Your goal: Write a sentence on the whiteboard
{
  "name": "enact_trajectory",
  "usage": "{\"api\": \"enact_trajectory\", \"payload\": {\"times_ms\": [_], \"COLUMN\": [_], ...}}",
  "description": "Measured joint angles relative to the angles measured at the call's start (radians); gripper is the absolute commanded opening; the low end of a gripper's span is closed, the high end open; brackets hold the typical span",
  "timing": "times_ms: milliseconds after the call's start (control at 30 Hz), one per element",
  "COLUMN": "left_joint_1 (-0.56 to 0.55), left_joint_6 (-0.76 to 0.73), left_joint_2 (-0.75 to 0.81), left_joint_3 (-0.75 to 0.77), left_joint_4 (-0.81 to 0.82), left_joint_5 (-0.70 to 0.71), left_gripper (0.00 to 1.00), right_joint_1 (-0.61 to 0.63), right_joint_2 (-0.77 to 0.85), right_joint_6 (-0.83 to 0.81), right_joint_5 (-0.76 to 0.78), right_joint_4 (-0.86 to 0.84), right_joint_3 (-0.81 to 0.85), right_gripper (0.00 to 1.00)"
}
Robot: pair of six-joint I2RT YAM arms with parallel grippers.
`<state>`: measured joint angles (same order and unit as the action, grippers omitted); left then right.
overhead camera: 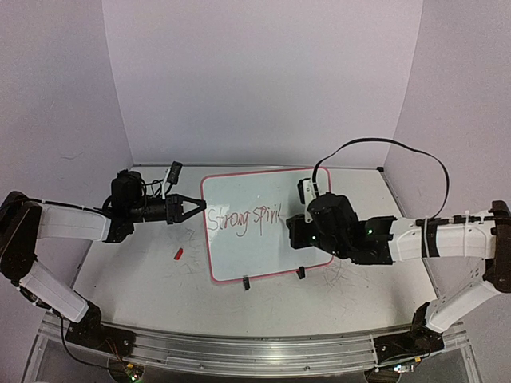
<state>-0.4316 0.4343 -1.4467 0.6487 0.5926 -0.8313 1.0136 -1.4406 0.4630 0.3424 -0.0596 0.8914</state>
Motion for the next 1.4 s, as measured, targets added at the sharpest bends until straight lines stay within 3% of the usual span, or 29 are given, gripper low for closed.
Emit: {"api": "enact_trajectory", "payload": {"times_ms": [700,1400], "left_joint_1": [-0.001,-0.002], "left_joint_6": [-0.002,-0.012], "left_joint_2": [0.000,0.000], "left_joint_3": [0.000,0.000], "left_joint_4": [0.000,-0.002], "left_joint_5": [-0.001,0.000], "left_gripper": [0.00,0.00], "right_joint_1": [0.005,0.005], "right_joint_2": [0.055,-0.005], "right_joint_6": [-0.035,-0.050], "right_joint_5": [-0.001,0.059], "right_joint_4": [-0.002,-0.008], "right_joint_3": [-0.010,0.031], "right_gripper": [0.00,0.00]}}
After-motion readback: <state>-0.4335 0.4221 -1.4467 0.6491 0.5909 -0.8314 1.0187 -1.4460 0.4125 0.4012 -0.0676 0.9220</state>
